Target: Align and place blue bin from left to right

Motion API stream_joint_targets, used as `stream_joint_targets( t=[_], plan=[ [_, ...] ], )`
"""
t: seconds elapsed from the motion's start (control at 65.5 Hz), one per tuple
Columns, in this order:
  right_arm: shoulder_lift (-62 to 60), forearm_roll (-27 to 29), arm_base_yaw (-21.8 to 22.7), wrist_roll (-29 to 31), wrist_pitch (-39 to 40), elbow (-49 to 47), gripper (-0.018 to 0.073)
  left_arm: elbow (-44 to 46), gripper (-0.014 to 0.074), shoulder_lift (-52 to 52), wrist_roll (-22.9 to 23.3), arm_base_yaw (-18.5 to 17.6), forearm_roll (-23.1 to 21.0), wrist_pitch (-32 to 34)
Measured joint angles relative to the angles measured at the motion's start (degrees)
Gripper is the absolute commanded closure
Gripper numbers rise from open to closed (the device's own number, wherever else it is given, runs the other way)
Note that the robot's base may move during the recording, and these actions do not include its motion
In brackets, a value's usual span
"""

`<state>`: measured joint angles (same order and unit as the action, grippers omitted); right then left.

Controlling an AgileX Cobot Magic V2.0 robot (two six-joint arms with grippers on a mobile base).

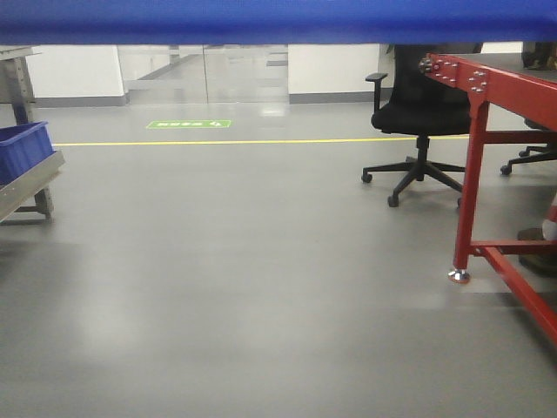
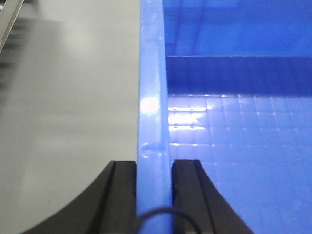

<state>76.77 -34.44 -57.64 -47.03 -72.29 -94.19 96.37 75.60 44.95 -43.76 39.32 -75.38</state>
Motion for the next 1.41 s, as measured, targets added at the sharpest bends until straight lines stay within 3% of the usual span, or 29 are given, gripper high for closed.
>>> stream_joint_targets(
  t=[1.406],
  plan=[
    [0.0, 0.0, 0.0, 0.0, 0.4, 0.0, 0.0629, 0.0, 0.0707, 0.0, 0.0, -0.2, 1.3, 0.0]
  ],
)
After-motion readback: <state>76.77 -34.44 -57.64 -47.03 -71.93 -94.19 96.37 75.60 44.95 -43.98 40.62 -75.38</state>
